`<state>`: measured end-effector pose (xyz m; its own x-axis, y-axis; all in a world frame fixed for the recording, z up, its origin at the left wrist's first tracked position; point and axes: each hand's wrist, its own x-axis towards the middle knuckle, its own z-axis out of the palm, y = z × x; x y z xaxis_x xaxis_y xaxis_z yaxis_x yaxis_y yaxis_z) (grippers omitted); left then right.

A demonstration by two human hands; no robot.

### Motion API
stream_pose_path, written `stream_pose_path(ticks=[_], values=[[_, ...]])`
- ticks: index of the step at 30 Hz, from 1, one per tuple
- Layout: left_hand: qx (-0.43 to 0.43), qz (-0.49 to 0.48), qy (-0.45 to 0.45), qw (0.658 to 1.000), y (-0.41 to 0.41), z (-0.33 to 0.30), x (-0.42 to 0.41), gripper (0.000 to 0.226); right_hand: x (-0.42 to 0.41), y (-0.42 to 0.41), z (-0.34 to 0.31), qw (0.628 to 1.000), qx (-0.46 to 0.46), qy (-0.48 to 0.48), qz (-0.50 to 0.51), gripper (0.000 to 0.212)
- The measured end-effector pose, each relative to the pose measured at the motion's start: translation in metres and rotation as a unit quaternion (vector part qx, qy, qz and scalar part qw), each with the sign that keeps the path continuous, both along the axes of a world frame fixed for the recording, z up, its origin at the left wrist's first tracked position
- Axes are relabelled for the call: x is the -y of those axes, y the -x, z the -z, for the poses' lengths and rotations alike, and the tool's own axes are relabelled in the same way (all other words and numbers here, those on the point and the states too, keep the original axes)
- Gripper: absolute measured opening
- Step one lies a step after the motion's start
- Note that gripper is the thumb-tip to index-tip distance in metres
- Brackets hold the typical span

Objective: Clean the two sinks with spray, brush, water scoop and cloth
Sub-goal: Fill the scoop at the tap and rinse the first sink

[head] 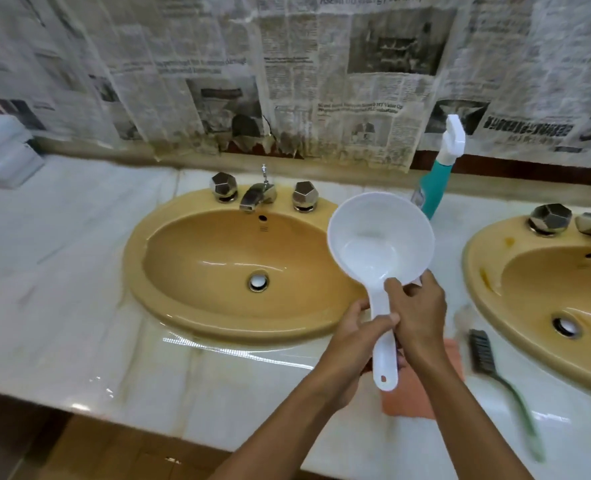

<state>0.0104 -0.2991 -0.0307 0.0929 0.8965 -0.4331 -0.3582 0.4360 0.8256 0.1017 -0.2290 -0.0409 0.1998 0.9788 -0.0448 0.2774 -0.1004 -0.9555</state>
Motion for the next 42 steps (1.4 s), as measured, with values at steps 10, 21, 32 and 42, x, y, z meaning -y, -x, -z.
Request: stream_pose_path(ticks=[10, 21, 32, 42], values=[[-0.106, -0.067, 0.088, 0.988, 0.185, 0.034, 0.013, 0.018, 0.016, 0.176, 0.047, 0.986, 0.048, 0.101, -0.123, 0.02], [-0.26, 0.045, 0.026, 0.964, 0.285, 0.048, -0.038, 0.016, -0.124, 0.219, 0.028, 0.966, 0.241, 0.077, -0.054, 0.049], [-0.276, 0.011, 0.018, 0.961, 0.283, 0.065, -0.047, 0.011, -0.214, 0.257, -0.02, 0.821, 0.543, 0.135, -0.112, 0.036], [-0.266, 0.002, 0.006, 0.964, 0.285, 0.072, -0.047, 0.014, -0.222, 0.241, -0.027, 0.732, 0.59, 0.235, -0.246, 0.022]])
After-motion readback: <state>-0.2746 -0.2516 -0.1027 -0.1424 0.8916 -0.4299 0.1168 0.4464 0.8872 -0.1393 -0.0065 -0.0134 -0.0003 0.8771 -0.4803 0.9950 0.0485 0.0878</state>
